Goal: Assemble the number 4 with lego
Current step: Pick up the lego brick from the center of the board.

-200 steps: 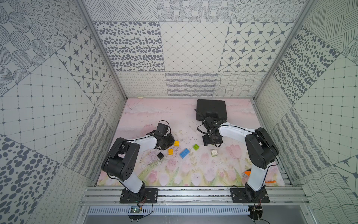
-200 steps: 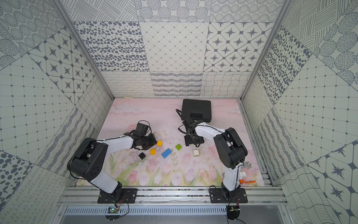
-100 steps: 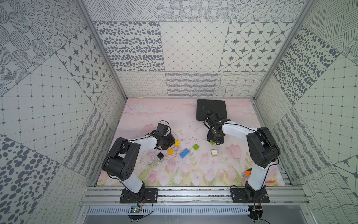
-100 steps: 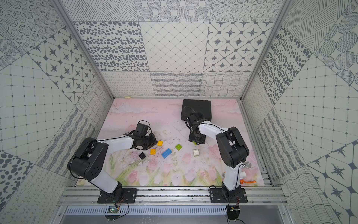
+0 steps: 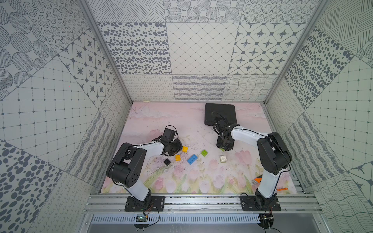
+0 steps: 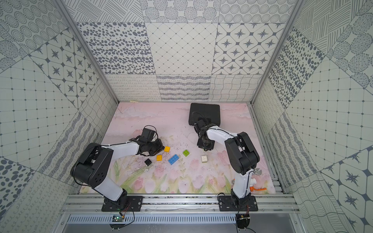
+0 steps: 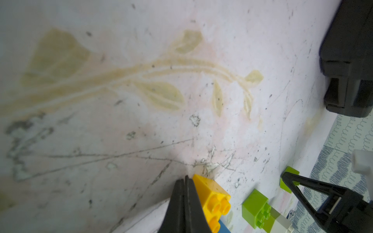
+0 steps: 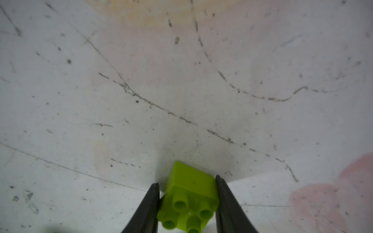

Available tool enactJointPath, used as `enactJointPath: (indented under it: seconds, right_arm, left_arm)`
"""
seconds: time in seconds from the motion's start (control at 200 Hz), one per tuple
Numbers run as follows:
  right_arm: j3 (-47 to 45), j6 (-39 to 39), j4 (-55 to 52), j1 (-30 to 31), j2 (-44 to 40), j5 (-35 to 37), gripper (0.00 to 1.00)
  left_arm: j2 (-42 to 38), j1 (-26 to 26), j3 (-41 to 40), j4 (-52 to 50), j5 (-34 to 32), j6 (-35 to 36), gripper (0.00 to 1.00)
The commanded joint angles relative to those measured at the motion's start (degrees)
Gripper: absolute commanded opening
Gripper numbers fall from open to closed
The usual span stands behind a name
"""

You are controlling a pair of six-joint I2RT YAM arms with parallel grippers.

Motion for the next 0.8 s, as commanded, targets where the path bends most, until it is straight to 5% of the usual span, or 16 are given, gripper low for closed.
enactJointPath:
  seconds: [0.0,0.26,0.585,0.796]
  right_arm:
    - [0.1,-0.4,-1.2,0.5,-1.0,2.6,0.28]
    - [4.7,-6.0,-5.7,8.7,-7.4,11.1,0.22]
    - [15.9,-4.0,-6.4,21.4,-2.5,1.8,0.23]
    - [28.6,-5.6,-9.9,27.2,7.8,1.8,0.24]
  left_arm:
    - [0.7,0.1,-1.5,-9.5,-0.7,0.7,0.0]
    - [-1.4,0.1,-3.3,-9.3,0.4,-1.2,0.0]
    - [-0.5,-1.5,-4.2,-5.0,2.5,-2.5,0.0]
    - [-9.3,1.5,-5.3,-15.0,-8.9,-5.4,0.0]
